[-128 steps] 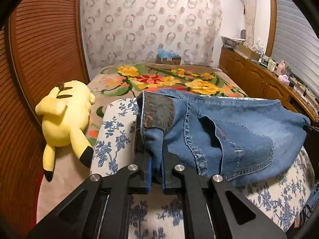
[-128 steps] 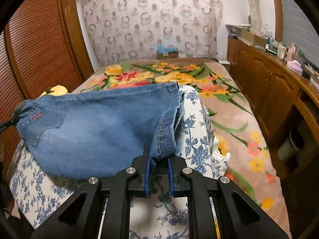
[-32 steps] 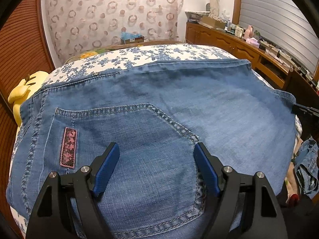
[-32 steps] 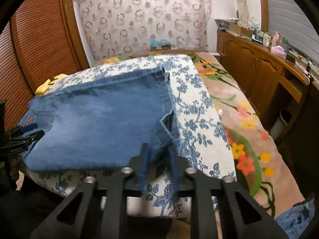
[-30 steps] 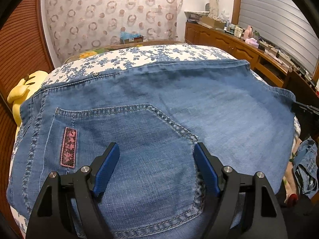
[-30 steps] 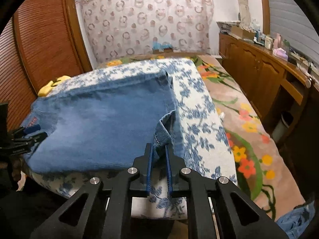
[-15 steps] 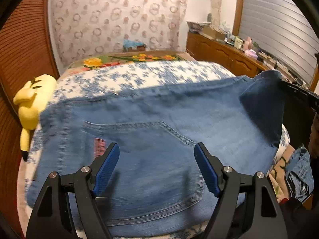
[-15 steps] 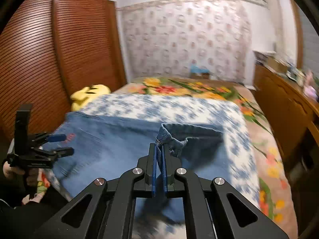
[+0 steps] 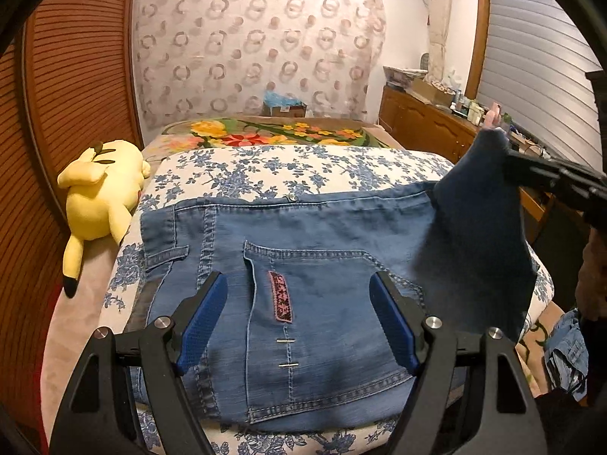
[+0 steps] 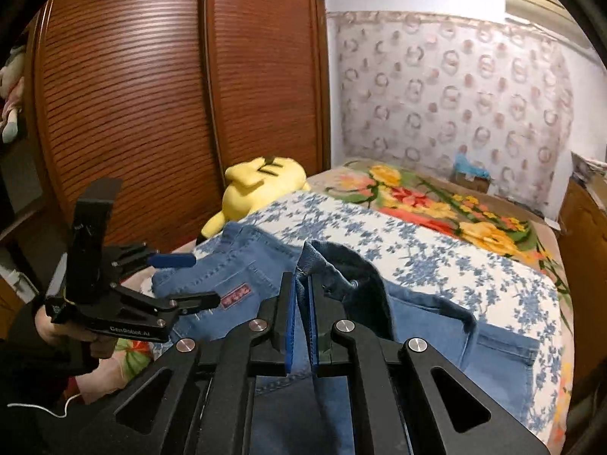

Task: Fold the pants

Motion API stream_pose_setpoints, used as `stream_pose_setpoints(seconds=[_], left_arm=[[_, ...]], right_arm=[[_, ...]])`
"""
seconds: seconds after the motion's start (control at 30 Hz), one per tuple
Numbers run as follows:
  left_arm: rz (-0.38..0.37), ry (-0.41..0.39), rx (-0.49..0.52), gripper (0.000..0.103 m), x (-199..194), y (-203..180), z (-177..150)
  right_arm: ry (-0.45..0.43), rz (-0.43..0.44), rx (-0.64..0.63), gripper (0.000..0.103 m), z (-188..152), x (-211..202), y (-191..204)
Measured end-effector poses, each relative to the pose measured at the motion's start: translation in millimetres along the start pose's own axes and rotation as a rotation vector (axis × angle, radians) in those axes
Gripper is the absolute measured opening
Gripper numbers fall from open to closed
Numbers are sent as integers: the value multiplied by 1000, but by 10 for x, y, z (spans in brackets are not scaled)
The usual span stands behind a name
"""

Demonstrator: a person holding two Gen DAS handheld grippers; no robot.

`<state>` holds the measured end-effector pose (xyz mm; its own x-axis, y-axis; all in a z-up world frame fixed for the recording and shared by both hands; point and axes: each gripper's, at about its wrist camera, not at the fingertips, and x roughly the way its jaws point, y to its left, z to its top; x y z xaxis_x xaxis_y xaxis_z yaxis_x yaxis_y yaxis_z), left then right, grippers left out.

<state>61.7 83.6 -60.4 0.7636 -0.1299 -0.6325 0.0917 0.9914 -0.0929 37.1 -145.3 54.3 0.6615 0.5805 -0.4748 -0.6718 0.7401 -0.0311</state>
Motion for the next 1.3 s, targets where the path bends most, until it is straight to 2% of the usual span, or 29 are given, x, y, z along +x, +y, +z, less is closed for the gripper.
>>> stream_pose_setpoints(seconds=[0.13, 0.23, 0.47, 0.77, 0.93, 1.1, 1.23, 1.3], left_arm=[[-9, 2, 4, 78, 9, -19, -7], [-21, 3, 11, 78, 30, -69, 0], [-66, 25, 60, 78, 210, -279, 54], [-153, 65, 127, 78, 534, -559, 98], [-186, 121, 136, 73, 759, -639, 122], [-169, 181, 159, 62, 1014, -691, 88], [-171, 196, 151, 52, 1100, -676, 91], [-194, 194, 147, 40, 1099, -679, 98]], right_arm=[[21, -26, 20, 31, -28, 15, -187], [21, -50, 42, 34, 33, -49, -180], [60, -137, 117, 37, -156, -177, -277], [130, -184, 207, 41, -343, 41, -370], [188, -195, 253, 44, -346, 170, -428], [208, -181, 283, 44, -304, 269, -428], [227, -152, 302, 44, -307, 348, -438], [229, -137, 302, 44, -305, 379, -448]])
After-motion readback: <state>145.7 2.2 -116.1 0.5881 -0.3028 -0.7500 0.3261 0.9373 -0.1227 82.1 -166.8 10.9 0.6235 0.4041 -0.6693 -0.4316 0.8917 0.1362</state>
